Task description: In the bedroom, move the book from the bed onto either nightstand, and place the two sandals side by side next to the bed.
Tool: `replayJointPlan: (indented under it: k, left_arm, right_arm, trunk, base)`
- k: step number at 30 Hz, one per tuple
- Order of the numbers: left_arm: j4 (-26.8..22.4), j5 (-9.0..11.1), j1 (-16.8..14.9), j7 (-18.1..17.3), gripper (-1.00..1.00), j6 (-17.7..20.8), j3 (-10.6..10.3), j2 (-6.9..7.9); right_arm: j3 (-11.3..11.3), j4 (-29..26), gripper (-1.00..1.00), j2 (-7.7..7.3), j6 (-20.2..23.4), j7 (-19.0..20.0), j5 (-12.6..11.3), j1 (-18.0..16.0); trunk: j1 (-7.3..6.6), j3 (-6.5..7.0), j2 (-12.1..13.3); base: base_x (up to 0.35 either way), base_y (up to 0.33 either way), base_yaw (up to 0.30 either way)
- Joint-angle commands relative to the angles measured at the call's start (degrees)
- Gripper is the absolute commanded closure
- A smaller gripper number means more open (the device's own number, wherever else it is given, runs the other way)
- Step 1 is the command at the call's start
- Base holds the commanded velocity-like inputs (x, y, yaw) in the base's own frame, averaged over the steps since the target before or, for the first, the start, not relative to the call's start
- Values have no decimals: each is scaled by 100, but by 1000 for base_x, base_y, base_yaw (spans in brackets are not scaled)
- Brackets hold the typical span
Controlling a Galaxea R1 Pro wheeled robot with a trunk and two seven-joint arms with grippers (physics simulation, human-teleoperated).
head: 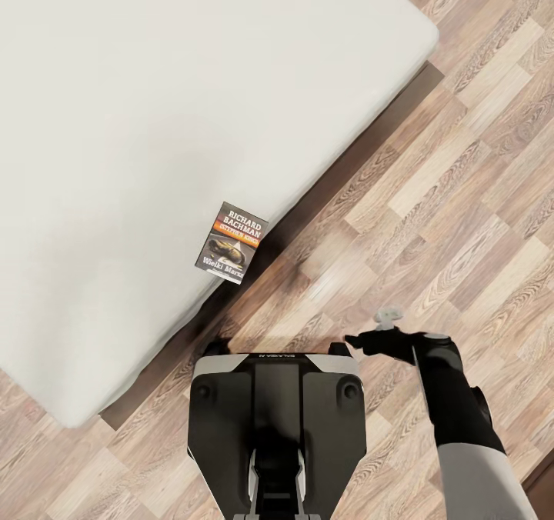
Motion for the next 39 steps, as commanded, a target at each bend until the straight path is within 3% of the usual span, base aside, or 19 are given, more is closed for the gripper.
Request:
replayJointPlan:
  k: [1,6,9,10,15,19,27,39]
  left_arm:
    - [-7,25,1,-21,-100,29,-44,-19]
    - [-7,24,-1,-21,-100,-101,-31,-192]
    - [-5,23,1,-21,-100,-179,-22,-252]
    - [-5,23,1,-21,-100,-179,-22,-252]
    - [-1,25,2,-21,-100,-341,-10,-294]
    - [1,43,2,-21,-100,-414,-5,-306]
    - [-4,59,101,-21,-100,-480,-2,-315]
    - [-7,66,163,-21,-100,-616,4,-345]
  right_arm:
    - [-69,67,-100,2,17,229,56,-30]
    - [-208,512,-100,-4,27,1086,-104,-203]
    - [-240,877,-100,-16,24,1531,-480,-364]
    - [-240,877,-100,-16,24,1531,-480,-364]
    - [-256,1638,-100,-71,14,1993,-1216,-724]
    - [-228,2200,-100,-148,10,2230,-1528,-970]
    - [-191,2574,-100,-198,8,2446,-1658,-1248]
    - [110,2667,-100,-210,-89,2453,-1675,-1387]
  trunk:
    - [4,-5,-9]
    - [4,-5,-9]
    - [4,-5,-9]
    - [4,-5,-9]
    - [4,-5,-9]
    - [4,-5,-9]
    - [4,-5,-9]
    - [4,-5,-9]
  base:
    - [0,0,0]
    - [0,0,0]
    - [0,0,0]
    - [0,0,0]
    - [0,0,0]
    - [0,0,0]
    - [0,0,0]
    - [-98,0,0]
